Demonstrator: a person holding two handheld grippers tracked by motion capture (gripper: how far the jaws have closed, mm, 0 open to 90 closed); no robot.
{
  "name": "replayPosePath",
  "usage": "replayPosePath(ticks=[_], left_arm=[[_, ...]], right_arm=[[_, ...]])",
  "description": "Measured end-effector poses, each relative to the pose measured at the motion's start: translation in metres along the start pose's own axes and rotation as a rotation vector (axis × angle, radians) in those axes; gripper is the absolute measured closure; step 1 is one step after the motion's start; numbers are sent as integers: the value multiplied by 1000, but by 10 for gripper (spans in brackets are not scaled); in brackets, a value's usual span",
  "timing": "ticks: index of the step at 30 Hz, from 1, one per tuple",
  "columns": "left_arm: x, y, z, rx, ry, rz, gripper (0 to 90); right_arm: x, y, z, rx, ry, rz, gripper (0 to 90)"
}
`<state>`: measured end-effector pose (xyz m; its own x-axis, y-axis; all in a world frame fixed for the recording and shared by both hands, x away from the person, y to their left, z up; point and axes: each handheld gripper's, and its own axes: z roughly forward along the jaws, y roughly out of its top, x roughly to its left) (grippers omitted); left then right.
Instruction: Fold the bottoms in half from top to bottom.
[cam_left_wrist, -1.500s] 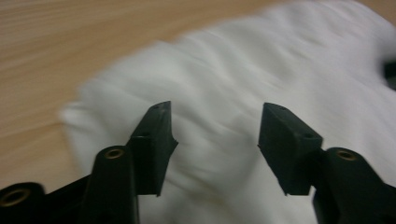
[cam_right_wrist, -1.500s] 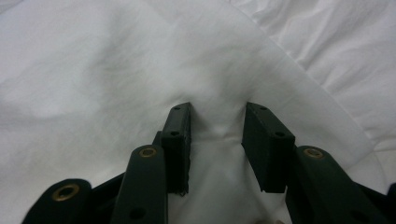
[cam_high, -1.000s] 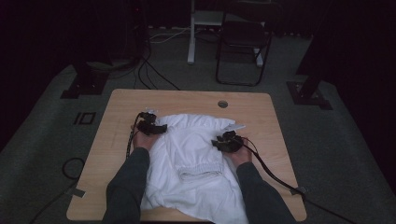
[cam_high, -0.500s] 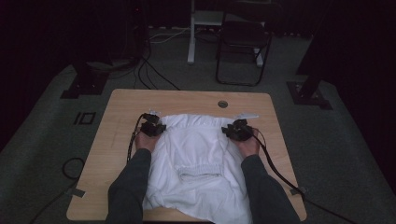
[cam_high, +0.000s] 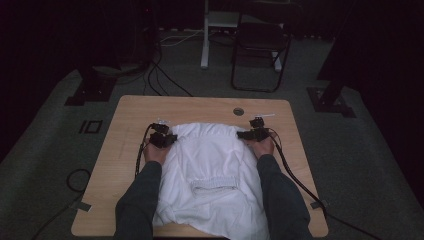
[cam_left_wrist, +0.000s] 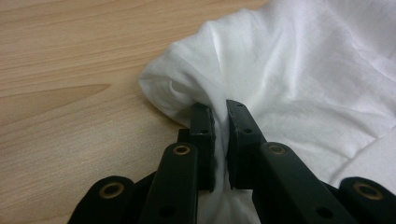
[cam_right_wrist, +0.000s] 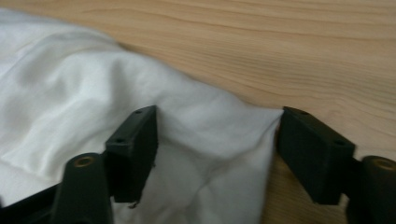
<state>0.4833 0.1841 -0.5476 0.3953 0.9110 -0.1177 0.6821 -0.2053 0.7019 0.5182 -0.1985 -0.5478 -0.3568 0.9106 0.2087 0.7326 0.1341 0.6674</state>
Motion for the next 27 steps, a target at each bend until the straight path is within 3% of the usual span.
replayPosePath(ticks=[2,4,5,6,10,14,17,21,22,23,25,27], left_arm=[[1,1,0,3,-6,-4,828],[3,0,0,1,-19,-20,829],[4,0,0,1,-27,-30,831],[5,0,0,1,-38,-46,840],[11,1,-1,0,-74,-103,854],[17,9,-16,-68,-118,-134,859],[14,26,-36,-143,-136,-111,860],[10,45,-63,-234,-148,-87,859],[9,47,-68,-250,-149,-79,859],[8,47,-73,-260,-150,-70,859],[4,45,-82,-271,-156,-49,858],[2,39,-91,-283,-165,-30,858]], right_arm=[[3,-1,0,1,9,-21,411],[5,-1,0,5,51,-21,566],[5,-1,0,10,62,-19,658],[5,-2,1,24,72,-5,826],[2,-2,-1,12,72,28,864],[-3,10,-21,-60,68,15,868],[-2,18,-33,-98,59,-15,868],[2,34,-63,-218,62,-59,867],[6,38,-75,-250,71,-91,867],[6,38,-75,-250,71,-91,867],[11,38,-86,-267,75,-138,867],[16,28,-103,-301,104,-183,867]])
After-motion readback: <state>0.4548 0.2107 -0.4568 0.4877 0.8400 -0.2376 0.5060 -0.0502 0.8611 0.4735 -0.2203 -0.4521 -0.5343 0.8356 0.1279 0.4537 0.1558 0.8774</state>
